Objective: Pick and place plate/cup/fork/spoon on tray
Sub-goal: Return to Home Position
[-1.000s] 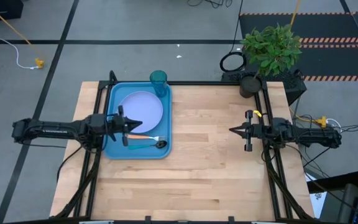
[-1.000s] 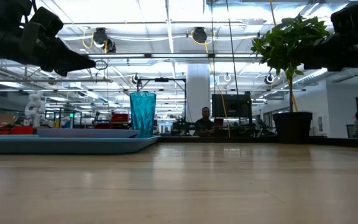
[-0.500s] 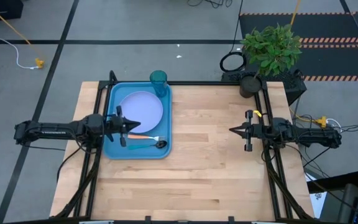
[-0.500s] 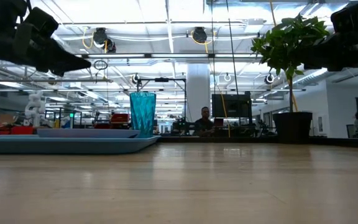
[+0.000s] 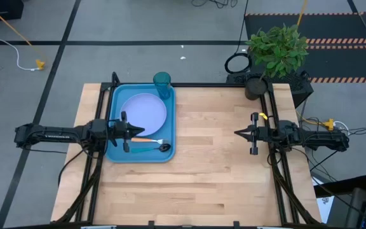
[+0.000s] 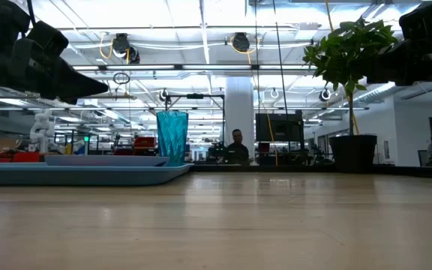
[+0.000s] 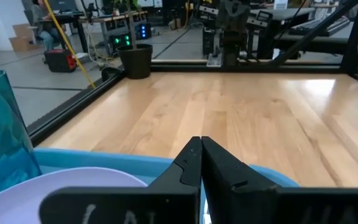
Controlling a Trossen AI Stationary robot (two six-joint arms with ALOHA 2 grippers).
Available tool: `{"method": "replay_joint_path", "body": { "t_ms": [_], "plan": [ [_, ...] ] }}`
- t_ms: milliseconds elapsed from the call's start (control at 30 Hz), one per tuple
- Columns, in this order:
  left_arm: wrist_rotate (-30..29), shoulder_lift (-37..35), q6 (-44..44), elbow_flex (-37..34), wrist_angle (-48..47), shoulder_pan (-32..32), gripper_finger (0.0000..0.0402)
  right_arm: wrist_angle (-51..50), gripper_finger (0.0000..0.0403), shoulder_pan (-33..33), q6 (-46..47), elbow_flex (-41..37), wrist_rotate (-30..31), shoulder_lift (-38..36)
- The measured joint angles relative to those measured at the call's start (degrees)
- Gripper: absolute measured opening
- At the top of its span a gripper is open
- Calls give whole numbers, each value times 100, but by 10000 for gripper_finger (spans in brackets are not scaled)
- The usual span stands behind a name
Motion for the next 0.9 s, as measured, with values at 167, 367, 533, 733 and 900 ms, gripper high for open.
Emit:
{"method": "replay_joint_path", "body": {
  "t_ms": [167, 367, 533, 733, 900],
  "plan": [
    [-2, -64, 20, 0, -58, 0, 6, 2, 0, 0, -2, 0, 0, 0],
    [-4, -540, 61, 0, -246, 0, 8, 2, 0, 0, -2, 0, 0, 2],
    [-5, -1144, 93, 0, -507, 0, 3, 2, 0, 0, -2, 0, 0, 2],
    [166, -1820, -30, 5, -1189, -53, 4, 2, 0, 0, -2, 0, 0, 2],
    [407, -1989, 85, 26, -1275, -79, 8, 4, 0, 0, -2, 0, 0, 2]
  ]
}}
